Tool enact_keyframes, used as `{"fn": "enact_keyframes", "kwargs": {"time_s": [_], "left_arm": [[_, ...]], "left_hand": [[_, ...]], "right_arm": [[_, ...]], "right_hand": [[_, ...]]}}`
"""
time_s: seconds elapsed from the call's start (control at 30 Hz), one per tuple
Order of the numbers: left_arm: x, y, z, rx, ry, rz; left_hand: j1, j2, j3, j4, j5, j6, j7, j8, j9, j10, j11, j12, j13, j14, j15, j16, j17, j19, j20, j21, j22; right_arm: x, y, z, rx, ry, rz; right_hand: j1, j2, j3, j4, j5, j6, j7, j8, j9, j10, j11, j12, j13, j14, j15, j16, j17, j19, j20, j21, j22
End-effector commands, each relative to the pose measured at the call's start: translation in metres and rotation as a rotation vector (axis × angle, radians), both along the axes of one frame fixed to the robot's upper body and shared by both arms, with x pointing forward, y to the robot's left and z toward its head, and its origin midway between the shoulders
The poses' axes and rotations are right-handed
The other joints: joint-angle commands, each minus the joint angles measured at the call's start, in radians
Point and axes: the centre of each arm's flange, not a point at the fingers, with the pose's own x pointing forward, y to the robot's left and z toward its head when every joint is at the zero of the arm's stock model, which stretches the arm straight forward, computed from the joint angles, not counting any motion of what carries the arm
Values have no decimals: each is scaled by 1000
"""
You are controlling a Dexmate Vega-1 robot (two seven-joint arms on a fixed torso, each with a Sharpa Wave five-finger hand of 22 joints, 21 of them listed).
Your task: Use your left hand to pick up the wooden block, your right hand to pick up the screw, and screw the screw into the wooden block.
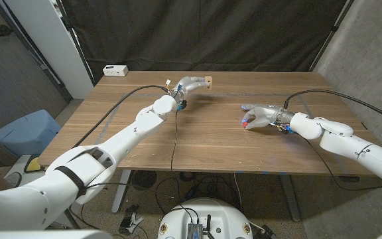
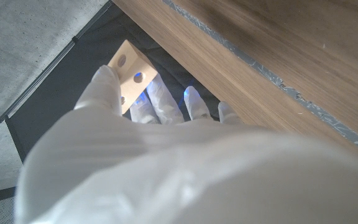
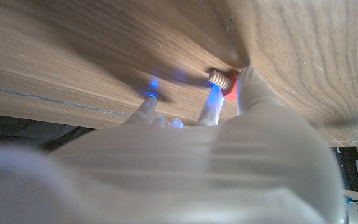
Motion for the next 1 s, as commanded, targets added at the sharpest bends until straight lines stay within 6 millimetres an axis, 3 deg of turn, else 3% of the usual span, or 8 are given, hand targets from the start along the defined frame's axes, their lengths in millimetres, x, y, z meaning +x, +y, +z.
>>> {"fn": "enact_keyframes", "kwargs": {"time_s": [0.03,1.0], "left_arm": [[-2,1,-2,-4,0,-1],[-7,0,-7,-8,7,1]], "left_hand": [[3,7,3,4,7,14,-4,11,5,-3,3,-1,3,-2,-45,5,3,-3,9,8,3],[0,10,1,3,8,21,-4,13,5,-7,3,-2,2,-5,-42,4,3,-4,9,8,3]], "right_arm": [[-1,3,1,7,-6,2],[-10,1,3,23,-33,-3]], "right_hand": [[8,3,-3,3,5,21,2,13,5,10,-2,7,5,9,-3,3,1,13,-2,3,6],[22,9,-7,2,6,81,23,56,20,46,-8,10,6,32,-8,5,2,39,-8,5,5]]}}
